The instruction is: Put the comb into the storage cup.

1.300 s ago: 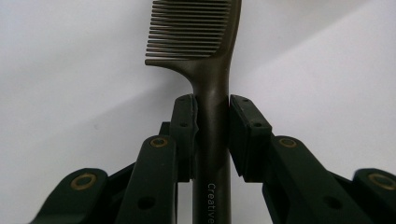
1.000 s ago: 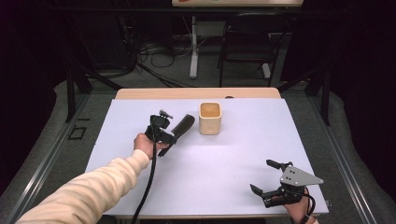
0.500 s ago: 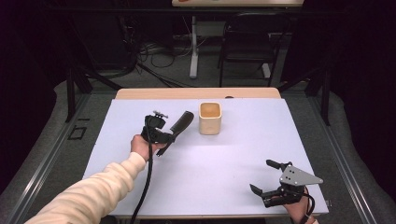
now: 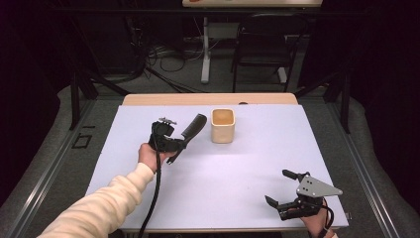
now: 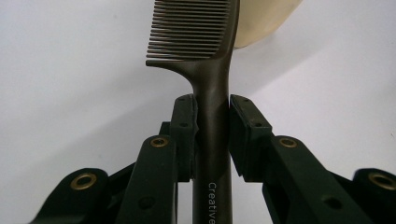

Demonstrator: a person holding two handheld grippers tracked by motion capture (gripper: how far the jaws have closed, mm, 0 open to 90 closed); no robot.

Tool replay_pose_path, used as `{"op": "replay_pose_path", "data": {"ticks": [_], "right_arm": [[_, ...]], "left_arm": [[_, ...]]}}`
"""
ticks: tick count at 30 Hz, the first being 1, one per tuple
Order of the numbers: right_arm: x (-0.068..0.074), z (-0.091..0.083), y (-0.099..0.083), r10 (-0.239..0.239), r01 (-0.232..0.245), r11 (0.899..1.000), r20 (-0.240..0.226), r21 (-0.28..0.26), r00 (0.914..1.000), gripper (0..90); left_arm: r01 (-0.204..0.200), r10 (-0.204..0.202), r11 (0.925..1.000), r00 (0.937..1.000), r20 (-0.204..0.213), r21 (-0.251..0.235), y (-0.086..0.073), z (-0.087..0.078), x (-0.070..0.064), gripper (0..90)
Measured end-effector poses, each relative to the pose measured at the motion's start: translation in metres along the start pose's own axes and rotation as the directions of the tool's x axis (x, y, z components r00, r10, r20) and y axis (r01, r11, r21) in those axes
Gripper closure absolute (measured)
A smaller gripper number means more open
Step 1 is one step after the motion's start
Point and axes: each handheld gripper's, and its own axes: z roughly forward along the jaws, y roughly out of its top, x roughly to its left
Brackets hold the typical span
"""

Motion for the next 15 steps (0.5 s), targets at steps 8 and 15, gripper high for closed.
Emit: {"op": "replay_pose_path", "data": {"ticks": [8,15], "right_arm": [[-0.0002,0.0006,-0.0002,0.003,-0.003,1.0,0.0,-0.001,1.0,0.0],[-0.0002,0.0006,-0.0003,0.003,-0.003,1.0,0.001,0.0,1.0,0.0]], "left_arm": [[-0.021,0.021,0.999,0.9998,-0.004,-0.039,0.0009,-0.0044,-0.0027,72.7],[-0.028,0.028,0.9967,0.9996,0.001,-0.076,0.003,-0.0075,-0.0039,72.7]]}}
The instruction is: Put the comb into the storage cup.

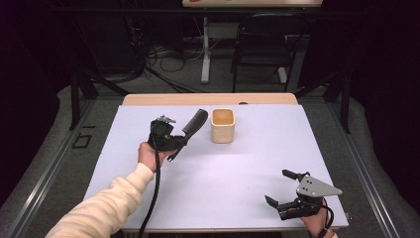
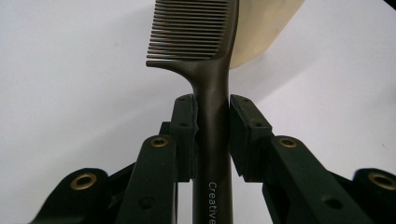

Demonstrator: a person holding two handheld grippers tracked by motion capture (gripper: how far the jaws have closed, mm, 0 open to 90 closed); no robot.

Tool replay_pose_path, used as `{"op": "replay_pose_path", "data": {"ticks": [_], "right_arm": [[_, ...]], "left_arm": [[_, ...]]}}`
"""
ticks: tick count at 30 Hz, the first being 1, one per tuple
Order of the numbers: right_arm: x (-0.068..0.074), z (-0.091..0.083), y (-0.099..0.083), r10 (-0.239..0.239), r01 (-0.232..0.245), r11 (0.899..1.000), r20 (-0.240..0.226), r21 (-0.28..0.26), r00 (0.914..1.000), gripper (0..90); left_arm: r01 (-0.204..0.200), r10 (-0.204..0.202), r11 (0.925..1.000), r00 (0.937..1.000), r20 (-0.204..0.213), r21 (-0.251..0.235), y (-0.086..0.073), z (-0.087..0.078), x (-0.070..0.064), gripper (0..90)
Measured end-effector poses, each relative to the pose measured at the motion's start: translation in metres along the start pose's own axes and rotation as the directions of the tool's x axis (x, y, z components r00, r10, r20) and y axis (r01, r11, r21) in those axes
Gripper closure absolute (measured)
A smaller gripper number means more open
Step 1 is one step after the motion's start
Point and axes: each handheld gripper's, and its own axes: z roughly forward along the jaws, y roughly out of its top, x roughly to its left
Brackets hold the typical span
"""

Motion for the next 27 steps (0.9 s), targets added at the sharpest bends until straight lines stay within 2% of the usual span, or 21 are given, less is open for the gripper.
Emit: {"op": "replay_pose_path", "data": {"ticks": [12,27], "right_arm": [[0.0,0.0,0.0,0.003,-0.003,1.0,0.004,0.004,1.0,0.0],[0.0,0.0,0.0,0.004,-0.004,1.0,0.005,0.006,1.0,0.0]], "left_arm": [[-0.016,0.016,0.9973,0.9999,-0.002,-0.072,0.007,-0.004,-0.002,72.7],[-0.069,0.069,0.9887,0.9976,-0.007,-0.133,0.024,-0.006,-0.011,72.7]]}}
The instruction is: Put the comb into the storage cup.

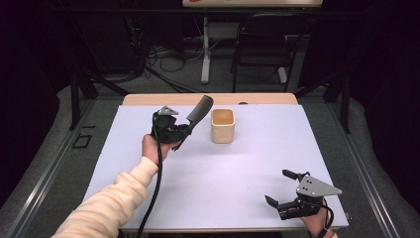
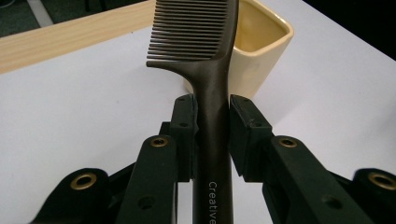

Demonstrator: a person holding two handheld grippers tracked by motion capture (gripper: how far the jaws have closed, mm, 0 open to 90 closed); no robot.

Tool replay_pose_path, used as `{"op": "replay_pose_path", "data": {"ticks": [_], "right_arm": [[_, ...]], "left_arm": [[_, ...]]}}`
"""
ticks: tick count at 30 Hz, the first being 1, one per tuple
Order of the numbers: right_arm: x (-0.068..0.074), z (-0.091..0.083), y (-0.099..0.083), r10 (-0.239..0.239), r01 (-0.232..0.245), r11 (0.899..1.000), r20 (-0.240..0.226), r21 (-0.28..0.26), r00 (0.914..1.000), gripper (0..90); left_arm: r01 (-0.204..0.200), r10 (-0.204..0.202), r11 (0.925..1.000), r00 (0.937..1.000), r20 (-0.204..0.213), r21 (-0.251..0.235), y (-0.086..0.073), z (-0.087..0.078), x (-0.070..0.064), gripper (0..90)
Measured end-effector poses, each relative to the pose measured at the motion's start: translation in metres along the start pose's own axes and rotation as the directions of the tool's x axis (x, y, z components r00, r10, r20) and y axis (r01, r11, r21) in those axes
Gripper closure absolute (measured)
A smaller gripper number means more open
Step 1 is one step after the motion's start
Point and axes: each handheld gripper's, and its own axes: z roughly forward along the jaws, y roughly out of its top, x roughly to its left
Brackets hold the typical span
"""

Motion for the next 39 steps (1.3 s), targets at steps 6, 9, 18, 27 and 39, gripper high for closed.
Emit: {"op": "replay_pose_path", "data": {"ticks": [6,9,18,27,39], "right_arm": [[0.0,0.0,0.0,0.001,-0.001,1.0,-0.001,-0.001,1.0,0.0],[0.0,0.0,0.0,0.0,0.0,1.0,-0.001,0.0,1.0,0.0],[0.0,0.0,0.0,0.0,0.0,1.0,-0.001,0.0,1.0,0.0],[0.0,0.0,0.0,0.003,-0.003,1.0,-0.003,0.001,1.0,0.0],[0.0,0.0,0.0,0.002,-0.002,1.0,-0.004,0.003,1.0,0.0]], "left_arm": [[-0.022,0.022,0.9995,0.9998,0.001,-0.021,0.006,0.003,-0.003,72.7],[-0.028,0.028,0.9991,0.9996,0.001,-0.031,0.009,0.004,-0.005,72.7],[-0.05,0.05,0.9971,0.9987,-0.001,-0.058,0.019,0.008,-0.009,72.7],[-0.064,0.064,0.9945,0.998,0.0,-0.083,0.028,0.012,-0.013,72.6],[-0.086,0.088,0.9898,0.9961,0.008,-0.113,0.038,0.016,-0.018,72.7]]}}
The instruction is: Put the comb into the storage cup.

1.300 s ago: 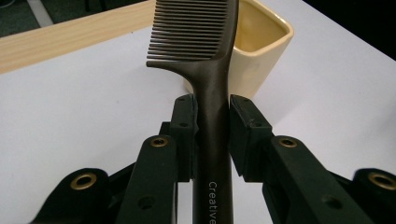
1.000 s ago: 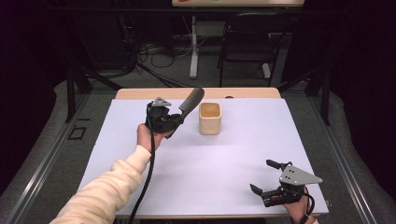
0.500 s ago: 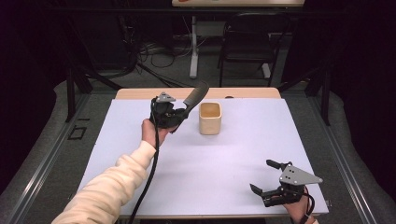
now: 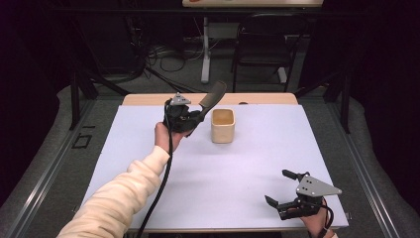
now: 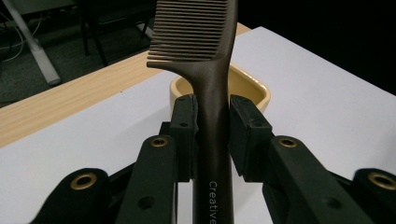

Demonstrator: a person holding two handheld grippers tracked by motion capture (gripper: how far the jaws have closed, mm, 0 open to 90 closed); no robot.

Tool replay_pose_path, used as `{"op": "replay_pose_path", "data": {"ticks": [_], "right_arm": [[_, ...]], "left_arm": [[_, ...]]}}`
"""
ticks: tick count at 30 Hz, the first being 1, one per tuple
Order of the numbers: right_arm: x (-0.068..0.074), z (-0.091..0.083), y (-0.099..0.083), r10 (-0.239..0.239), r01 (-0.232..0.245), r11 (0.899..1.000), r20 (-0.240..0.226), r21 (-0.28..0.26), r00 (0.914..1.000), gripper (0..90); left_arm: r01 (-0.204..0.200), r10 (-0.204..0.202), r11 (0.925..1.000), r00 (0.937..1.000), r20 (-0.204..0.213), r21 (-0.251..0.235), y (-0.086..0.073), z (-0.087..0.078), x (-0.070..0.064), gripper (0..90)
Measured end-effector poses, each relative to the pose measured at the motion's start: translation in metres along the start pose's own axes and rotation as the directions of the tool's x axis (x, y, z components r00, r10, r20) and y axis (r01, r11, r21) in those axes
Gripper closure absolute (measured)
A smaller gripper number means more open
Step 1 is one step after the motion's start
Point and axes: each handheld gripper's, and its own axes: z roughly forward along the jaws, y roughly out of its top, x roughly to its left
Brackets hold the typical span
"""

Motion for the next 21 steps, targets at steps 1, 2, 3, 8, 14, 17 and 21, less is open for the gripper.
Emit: {"op": "replay_pose_path", "data": {"ticks": [1,2,3,8,14,17,21], "right_arm": [[0.0002,-0.0002,0.0001,0.003,-0.003,1.0,-0.001,0.004,1.0,0.0],[0.0,-0.0001,0.0001,-0.002,0.002,1.0,-0.001,0.004,1.0,0.0],[0.0001,0.0,0.0002,-0.003,0.003,1.0,-0.002,0.005,1.0,0.0],[0.0001,0.0,0.0002,-0.003,0.003,1.0,-0.002,0.005,1.0,0.0],[0.0,0.0005,0.0001,-0.004,0.004,1.0,-0.005,0.005,1.0,0.0],[0.0,0.0006,0.0001,-0.003,0.003,1.0,-0.006,0.005,1.0,0.0],[0.0,0.0007,0.0001,-0.003,0.003,1.0,-0.007,0.005,1.0,0.0]], "left_arm": [[-0.004,0.004,1.0,1.0,0.002,-0.001,0.0004,0.0002,-0.0003,72.6],[-0.008,0.008,1.0,1.0,0.003,-0.003,0.0011,0.0005,-0.0006,72.6],[-0.008,0.008,1.0,1.0,0.001,-0.006,0.0015,0.0007,-0.001,72.6],[-0.005,0.005,0.9997,1.0,0.004,-0.023,0.0039,0.0027,-0.0022,72.6],[-0.004,0.004,0.9991,1.0,0.0,-0.041,0.0044,0.0061,-0.0045,72.6],[-0.004,0.004,0.9985,1.0,0.004,-0.055,0.006,0.0075,-0.0058,72.7],[-0.013,0.014,0.9979,0.9999,0.006,-0.063,0.0087,0.0097,-0.0079,72.6]]}}
